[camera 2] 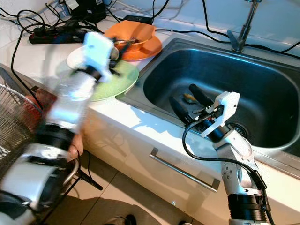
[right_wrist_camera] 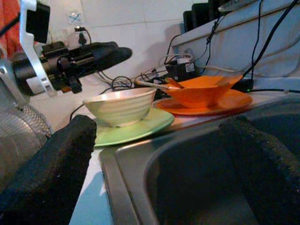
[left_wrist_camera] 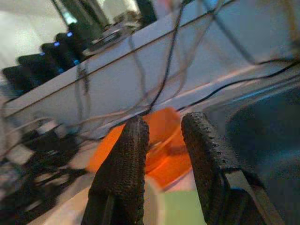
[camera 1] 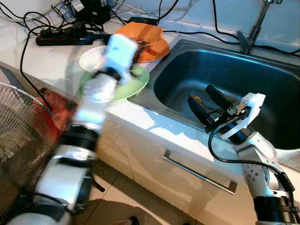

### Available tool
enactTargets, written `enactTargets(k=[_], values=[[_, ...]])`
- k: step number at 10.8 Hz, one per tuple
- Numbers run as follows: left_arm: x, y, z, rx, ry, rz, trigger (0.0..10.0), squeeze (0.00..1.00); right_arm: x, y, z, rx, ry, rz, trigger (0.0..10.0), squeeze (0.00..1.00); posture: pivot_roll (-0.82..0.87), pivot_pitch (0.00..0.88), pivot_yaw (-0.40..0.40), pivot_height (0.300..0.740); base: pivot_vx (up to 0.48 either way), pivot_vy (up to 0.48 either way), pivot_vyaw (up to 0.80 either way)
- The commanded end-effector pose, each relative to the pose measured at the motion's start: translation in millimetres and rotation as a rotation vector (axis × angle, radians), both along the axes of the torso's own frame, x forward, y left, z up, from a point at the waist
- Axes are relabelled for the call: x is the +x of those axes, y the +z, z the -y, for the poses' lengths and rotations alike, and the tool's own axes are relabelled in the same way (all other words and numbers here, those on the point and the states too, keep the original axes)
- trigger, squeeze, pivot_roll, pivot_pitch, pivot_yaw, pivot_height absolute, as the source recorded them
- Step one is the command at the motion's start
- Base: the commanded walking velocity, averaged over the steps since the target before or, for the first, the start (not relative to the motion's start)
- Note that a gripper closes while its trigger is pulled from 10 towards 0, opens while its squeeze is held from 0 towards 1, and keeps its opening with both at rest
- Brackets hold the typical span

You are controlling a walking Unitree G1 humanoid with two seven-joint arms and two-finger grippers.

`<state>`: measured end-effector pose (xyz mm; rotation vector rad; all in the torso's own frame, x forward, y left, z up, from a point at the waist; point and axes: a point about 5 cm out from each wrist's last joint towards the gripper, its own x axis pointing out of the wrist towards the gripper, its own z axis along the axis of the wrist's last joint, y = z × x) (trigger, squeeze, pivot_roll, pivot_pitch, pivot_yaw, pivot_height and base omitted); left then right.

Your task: Kitchen organization

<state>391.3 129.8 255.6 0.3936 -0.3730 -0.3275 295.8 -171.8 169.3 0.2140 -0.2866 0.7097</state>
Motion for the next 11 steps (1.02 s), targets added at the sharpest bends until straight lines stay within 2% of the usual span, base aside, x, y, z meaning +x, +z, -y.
enactTargets(k=[1,2,4,5,6,8,9,10,11], values=[[0.7,-2.0,-8.4,0.009,0.038,-0.012,10.0,1.0,-1.6,-19.7,-3.0,0.022,0.006,-0.072,10.0,0.0,0.01,0.082,0.126,0.74,0.0,0.0,0.0],[3.6,-1.1,-21.3,0.0,0.089,-0.03,10.0,1.0,-1.5,-19.2,-3.9,0.022,0.009,-0.069,10.0,0.0,0.01,0.082,0.126,0.74,0.0,0.0,0.0],[6.5,1.6,-23.5,0.003,0.097,-0.042,10.0,1.0,-1.1,-19.4,-4.4,0.022,0.01,-0.068,10.0,0.0,0.01,0.075,0.125,0.74,0.0,0.0,0.0],[9.2,3.4,-23.7,-0.046,0.076,-0.063,10.0,1.0,-0.9,-19.9,-5.3,0.021,0.01,-0.07,10.0,0.0,0.01,0.084,0.123,0.74,0.0,0.0,0.0],[10.8,1.9,-24.5,-0.045,0.063,-0.085,10.0,1.0,-1.1,-20.7,-6.5,0.02,0.011,-0.072,10.0,0.0,0.01,0.084,0.123,0.74,0.0,0.0,0.0],[13.4,-1.2,-28.4,-0.014,0.066,-0.12,10.0,1.0,-0.9,-20.3,-5.7,0.021,0.008,-0.073,10.0,0.0,0.01,0.095,0.122,0.74,0.0,0.0,0.0],[14.1,-6.8,-27.3,0.037,0.046,-0.158,10.0,1.0,-0.4,-20.3,-5.6,0.021,0.008,-0.074,10.0,0.0,0.02,0.096,0.12,0.74,0.0,0.0,0.0],[14.7,-10.9,-28.1,0.064,0.054,-0.18,10.0,0.0,0.0,-20.5,-6.4,0.02,0.01,-0.074,10.0,0.0,0.02,0.097,0.12,0.74,0.0,0.0,0.0],[15.5,-12.0,-28.4,0.072,0.056,-0.194,10.0,0.0,0.5,-20.3,-6.6,0.02,0.011,-0.074,10.0,0.0,0.02,0.098,0.118,0.74,0.0,0.0,0.0]])
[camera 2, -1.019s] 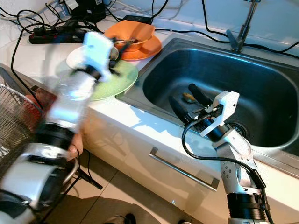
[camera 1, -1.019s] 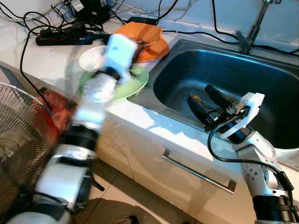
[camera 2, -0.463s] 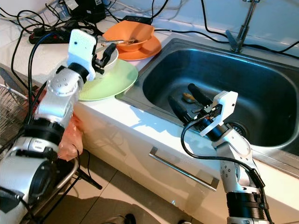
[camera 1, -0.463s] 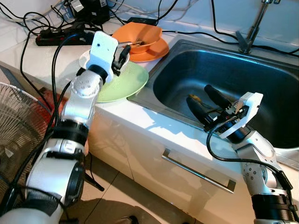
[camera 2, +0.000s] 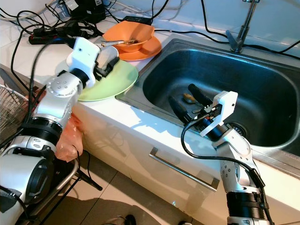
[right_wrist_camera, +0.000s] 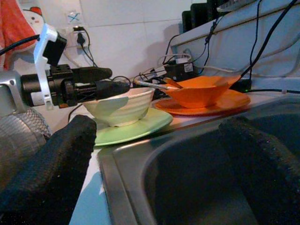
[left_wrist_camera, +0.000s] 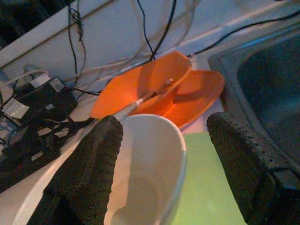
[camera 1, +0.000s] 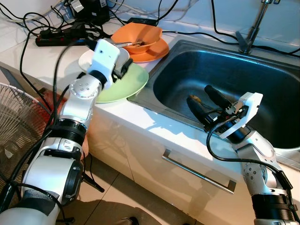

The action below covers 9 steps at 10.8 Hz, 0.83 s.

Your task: Kitchen organization

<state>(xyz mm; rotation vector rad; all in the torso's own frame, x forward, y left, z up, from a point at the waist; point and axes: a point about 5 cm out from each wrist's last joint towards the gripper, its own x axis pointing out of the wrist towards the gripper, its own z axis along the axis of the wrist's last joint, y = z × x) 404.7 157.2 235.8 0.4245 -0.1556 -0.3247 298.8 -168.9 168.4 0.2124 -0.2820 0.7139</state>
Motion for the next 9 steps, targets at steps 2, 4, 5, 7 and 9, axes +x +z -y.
enactTargets(k=[2,4,5,7,9], values=[[3.3,5.2,-2.2,0.055,0.014,-0.03,10.0,0.0,-2.1,-19.2,-3.6,0.019,0.008,-0.071,10.0,0.0,0.02,0.098,0.117,0.74,0.0,0.0,0.0],[4.3,9.8,-1.7,0.086,0.038,-0.034,10.0,0.0,-2.2,-19.3,-4.0,0.019,0.01,-0.071,10.0,0.0,0.02,0.097,0.115,0.74,0.0,0.0,0.0],[5.5,14.3,-1.1,0.088,0.052,-0.039,10.0,0.0,-2.2,-19.5,-4.3,0.019,0.012,-0.072,10.0,0.0,0.02,0.097,0.115,0.74,0.0,0.0,0.0],[7.2,8.8,-0.9,0.09,0.075,-0.09,10.0,0.0,-1.8,-19.2,-5.2,0.019,0.015,-0.072,10.0,0.0,0.02,0.098,0.116,0.74,0.0,0.0,0.0],[7.1,4.2,0.3,0.097,0.083,-0.124,10.0,0.0,-2.0,-19.6,-5.2,0.019,0.014,-0.073,10.0,0.0,0.02,0.098,0.116,0.74,0.0,0.0,0.0]])
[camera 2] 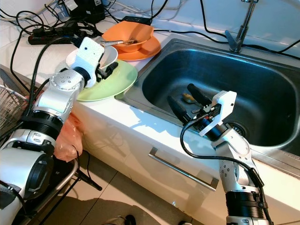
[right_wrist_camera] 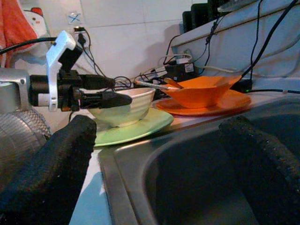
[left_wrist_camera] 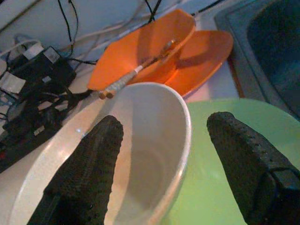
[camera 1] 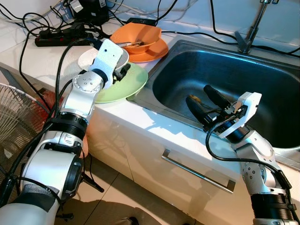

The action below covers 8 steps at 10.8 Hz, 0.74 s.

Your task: Kitchen organization

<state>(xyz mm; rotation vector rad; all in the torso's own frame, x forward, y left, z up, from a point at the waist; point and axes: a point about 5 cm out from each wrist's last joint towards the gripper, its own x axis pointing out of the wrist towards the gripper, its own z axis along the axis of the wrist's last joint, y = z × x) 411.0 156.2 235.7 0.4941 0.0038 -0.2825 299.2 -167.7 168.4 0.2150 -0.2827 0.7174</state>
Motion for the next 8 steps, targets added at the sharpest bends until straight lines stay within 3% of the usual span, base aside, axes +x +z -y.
enactTargets(k=[1,8], values=[[1.0,2.4,-0.7,0.015,0.011,-0.008,10.0,0.0,-2.6,-19.9,-4.1,0.017,0.011,-0.074,10.0,0.0,0.02,0.098,0.117,0.74,0.0,0.0,0.0],[1.3,-7.8,-6.4,0.062,0.085,-0.077,10.0,0.0,-2.6,-20.0,-5.8,0.018,0.02,-0.073,10.0,0.0,0.01,0.084,0.118,0.74,0.0,0.0,0.0]])
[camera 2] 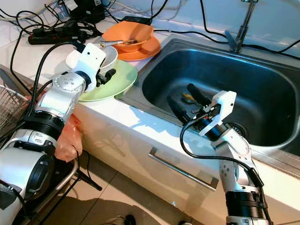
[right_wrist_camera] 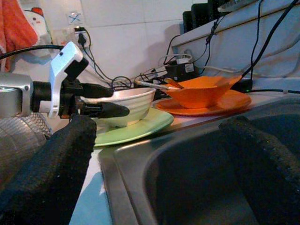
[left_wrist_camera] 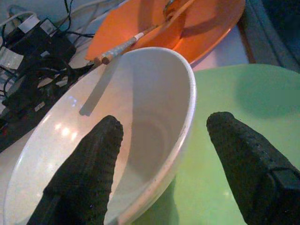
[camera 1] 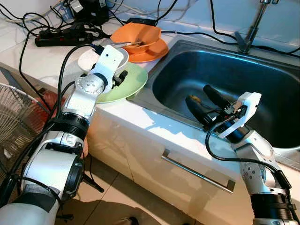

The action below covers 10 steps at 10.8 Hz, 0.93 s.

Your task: Kitchen organization

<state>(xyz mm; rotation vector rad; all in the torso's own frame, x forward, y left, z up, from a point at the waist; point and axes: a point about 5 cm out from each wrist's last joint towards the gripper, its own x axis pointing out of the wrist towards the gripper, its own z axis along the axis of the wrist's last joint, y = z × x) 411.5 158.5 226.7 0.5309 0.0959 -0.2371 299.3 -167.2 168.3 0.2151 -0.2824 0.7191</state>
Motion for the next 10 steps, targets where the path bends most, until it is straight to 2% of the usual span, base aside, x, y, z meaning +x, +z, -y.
enactTargets(k=[1,2,3,10], values=[[0.8,-0.1,-4.0,0.021,0.025,-0.01,10.0,0.0,-2.8,-19.9,-5.9,0.018,0.021,-0.074,10.0,0.0,0.01,0.081,0.117,0.74,0.0,0.0,0.0],[0.6,-0.8,-3.6,0.024,0.026,-0.012,1.4,0.0,-3.0,-20.1,-6.2,0.018,0.023,-0.074,10.0,0.0,0.01,0.079,0.116,0.74,0.0,0.0,0.0],[0.5,-1.0,-3.6,0.024,0.028,-0.011,0.0,0.0,-3.0,-20.0,-6.4,0.017,0.024,-0.074,10.0,0.0,0.01,0.078,0.115,0.74,0.0,0.0,0.0],[1.4,-0.1,-3.1,0.013,0.037,-0.006,0.0,0.0,-2.7,-20.4,-6.7,0.014,0.024,-0.078,10.0,0.0,0.01,0.086,0.114,0.74,0.0,0.0,0.0]])
